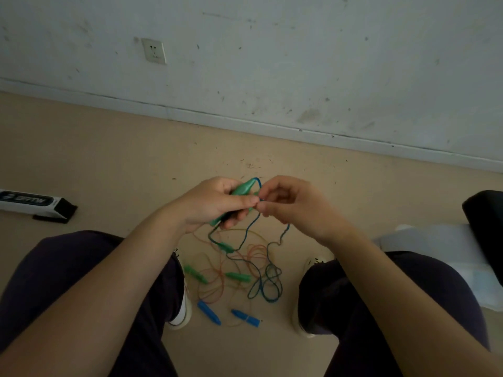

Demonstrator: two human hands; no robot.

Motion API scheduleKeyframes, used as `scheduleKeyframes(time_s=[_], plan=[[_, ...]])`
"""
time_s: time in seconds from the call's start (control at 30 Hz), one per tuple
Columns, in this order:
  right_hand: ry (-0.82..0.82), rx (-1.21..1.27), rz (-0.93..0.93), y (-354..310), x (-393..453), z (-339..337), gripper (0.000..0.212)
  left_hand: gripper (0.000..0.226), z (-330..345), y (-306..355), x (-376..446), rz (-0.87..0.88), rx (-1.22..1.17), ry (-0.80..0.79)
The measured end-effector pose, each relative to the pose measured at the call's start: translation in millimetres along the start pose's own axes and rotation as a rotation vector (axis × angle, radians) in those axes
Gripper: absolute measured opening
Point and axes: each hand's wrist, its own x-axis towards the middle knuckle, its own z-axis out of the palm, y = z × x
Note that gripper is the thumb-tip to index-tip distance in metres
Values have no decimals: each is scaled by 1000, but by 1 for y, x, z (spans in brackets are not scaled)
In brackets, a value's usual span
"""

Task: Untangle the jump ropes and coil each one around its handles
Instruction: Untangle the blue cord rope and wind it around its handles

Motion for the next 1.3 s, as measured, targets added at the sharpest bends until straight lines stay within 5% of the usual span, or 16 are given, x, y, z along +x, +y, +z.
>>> scheduleKeyframes(time_s=[0.2,0.43,0.57,0.7,0.9,1.1,1.2,1.3], plan=[[369,149,-72,-1,5,-25,15,15,-20,2,-2,22,-9,107],[-67,56,-42,3,0,-8,21,19,-2,0,-3,-17,-29,16],[69,-33,-25,6,5,-5,14,19,0,4,-3,-3,-14,8],[270,158,-93,1,5,-21,14,18,-12,5,-4,28,-79,77],[-39,80,-24,4,0,-8,20,14,-4,2,-3,-1,-109,9],[121,65,-82,5,6,-4,14,34,-5,2,-2,16,-101,-10],[218,146,-105,3,6,-11,13,26,-10,1,0,30,-150,27],[129,175,-97,2,5,-12,12,20,-7,-2,1,7,-151,6]])
